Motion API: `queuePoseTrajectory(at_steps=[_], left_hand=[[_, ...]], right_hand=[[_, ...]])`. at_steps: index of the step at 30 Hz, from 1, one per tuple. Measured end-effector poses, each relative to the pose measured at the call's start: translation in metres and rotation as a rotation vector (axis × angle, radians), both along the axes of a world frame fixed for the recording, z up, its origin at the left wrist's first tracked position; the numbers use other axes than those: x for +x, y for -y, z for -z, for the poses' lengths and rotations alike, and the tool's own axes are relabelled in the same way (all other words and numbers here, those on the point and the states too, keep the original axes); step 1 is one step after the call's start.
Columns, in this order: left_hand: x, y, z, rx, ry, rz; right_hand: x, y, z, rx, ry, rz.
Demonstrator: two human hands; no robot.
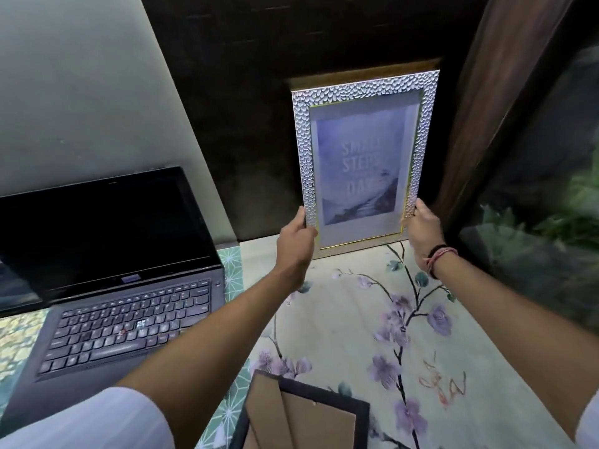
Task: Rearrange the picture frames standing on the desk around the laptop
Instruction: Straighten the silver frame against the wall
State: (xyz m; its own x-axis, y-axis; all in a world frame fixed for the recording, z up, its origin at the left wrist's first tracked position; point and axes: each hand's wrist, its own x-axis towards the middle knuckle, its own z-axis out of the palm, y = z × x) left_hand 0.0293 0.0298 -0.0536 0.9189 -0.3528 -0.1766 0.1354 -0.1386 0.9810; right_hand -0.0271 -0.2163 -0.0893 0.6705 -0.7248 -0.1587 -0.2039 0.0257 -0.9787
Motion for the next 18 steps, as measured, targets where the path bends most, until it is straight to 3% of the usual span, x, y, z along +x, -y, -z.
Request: queuePoseTrajectory(at_steps=[9, 18], left_hand=[[0.013, -0.059, -0.009, 0.018, -0.076, -0.150], [0.007, -0.072, -0.018, 0.030, -0.095, -0.079]], right_hand=[[0.026, -0.064, 0.004, -0.010, 0.034, -0.150], [0.029, -0.072, 0.004, -0.111, -0.097, -0.115]])
